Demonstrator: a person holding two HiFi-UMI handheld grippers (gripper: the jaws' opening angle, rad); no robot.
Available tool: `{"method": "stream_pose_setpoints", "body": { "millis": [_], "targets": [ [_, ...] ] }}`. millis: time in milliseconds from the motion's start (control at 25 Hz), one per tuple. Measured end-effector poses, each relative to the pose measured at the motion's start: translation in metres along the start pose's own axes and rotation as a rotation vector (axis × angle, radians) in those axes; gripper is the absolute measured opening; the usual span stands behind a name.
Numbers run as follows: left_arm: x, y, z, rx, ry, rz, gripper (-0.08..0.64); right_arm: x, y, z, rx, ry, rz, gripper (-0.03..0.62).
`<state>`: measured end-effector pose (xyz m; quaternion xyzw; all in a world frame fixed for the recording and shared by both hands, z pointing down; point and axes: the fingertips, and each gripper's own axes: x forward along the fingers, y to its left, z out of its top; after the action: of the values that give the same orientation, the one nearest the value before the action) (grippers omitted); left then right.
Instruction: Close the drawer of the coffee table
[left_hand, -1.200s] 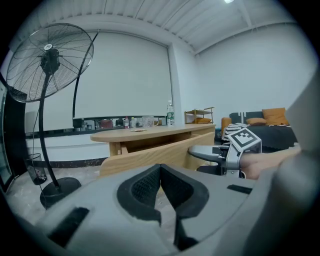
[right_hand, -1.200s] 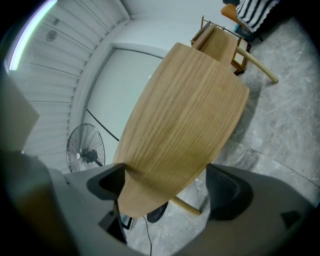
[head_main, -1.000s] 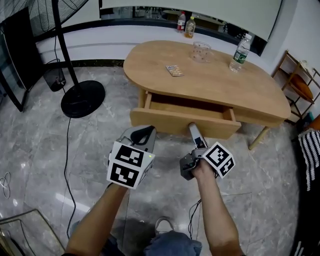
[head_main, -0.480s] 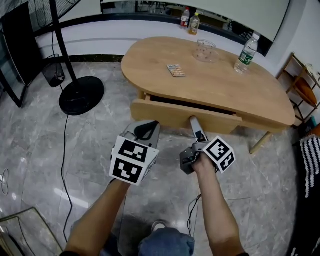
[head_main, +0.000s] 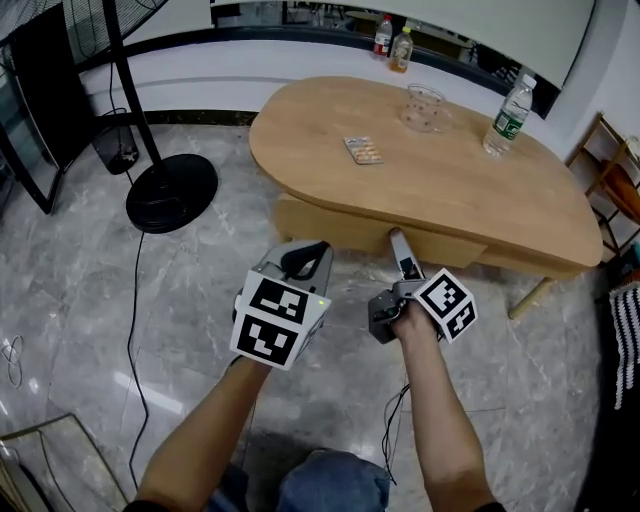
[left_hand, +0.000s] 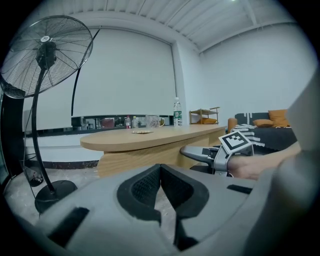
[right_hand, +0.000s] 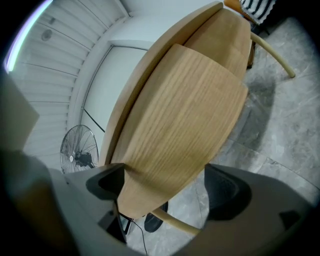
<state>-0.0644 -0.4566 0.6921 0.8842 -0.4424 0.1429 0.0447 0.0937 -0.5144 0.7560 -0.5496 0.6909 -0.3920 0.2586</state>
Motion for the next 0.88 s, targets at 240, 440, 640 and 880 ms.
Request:
{"method": "stream_pose_setpoints", "body": {
  "millis": [240,440,640,880],
  "targets": [
    [0.005,0.006,-0.004,-0.006,0.013,0.006,0.002,0.014,-0.002,0.005,-0.002,0.001,0.005,0.499],
    [0.008,0.006,-0.006,-0.009,0.021,-0.001,0.002,0.021,-0.003,0.01,-0.003,0.005,0.006,0.499],
    [0.006,0.012,-0.011,-0.003,0.031,0.006,0.002,0.022,-0.004,0.007,0.004,0.022,0.022,0.502],
    [0.001,0.009,0.0,0.005,0.019,-0.003,0.002,0.006,0.004,0.008,-0.008,0.034,0.017,0.425]
  ]
}}
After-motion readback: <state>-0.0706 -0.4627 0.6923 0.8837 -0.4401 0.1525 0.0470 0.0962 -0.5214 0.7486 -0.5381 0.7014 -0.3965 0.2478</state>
